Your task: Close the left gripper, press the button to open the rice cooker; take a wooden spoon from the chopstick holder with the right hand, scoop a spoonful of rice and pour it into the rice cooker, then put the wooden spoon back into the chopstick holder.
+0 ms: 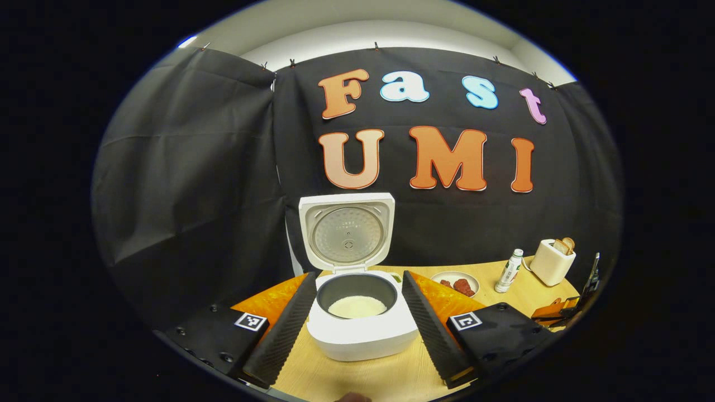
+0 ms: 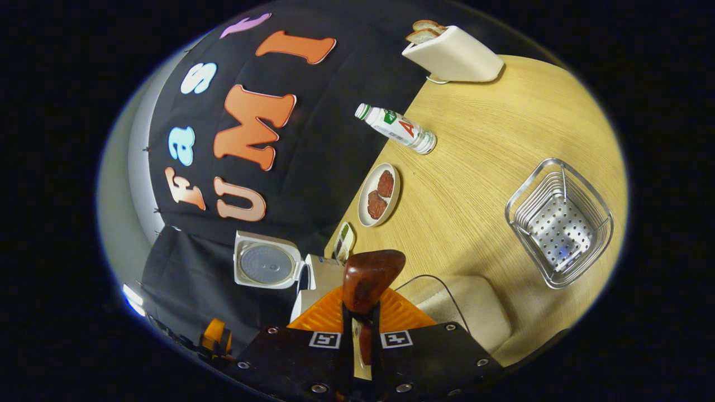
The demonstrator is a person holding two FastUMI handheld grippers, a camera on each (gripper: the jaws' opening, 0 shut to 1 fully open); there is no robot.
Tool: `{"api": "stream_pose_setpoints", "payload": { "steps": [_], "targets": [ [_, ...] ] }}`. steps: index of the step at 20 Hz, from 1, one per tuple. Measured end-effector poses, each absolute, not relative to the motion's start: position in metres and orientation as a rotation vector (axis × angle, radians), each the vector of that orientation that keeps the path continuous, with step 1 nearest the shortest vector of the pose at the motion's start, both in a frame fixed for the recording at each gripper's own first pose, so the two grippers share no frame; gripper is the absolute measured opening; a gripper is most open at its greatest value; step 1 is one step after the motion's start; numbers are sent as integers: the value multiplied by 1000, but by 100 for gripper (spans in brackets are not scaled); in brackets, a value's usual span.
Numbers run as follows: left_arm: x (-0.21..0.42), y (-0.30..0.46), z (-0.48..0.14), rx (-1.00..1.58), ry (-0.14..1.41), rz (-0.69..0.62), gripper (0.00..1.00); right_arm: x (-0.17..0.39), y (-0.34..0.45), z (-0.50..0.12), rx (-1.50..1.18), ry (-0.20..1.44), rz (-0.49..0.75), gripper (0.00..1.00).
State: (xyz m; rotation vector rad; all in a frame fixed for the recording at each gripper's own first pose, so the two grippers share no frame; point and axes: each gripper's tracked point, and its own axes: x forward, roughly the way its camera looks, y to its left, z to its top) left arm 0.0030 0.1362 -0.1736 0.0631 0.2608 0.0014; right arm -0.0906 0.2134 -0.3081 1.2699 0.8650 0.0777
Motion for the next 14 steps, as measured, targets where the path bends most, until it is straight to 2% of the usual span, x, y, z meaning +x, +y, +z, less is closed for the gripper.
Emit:
{"api": "stream_pose_setpoints", "payload": {
  "steps": [8,14],
  "targets": [
    [0,140,-173,23,243,31,100,-52,204,-270,1536,774,42,12],
    [-4,171,-168,21,222,92,100,-13,230,-238,1627,741,50,12]
  ]
}}
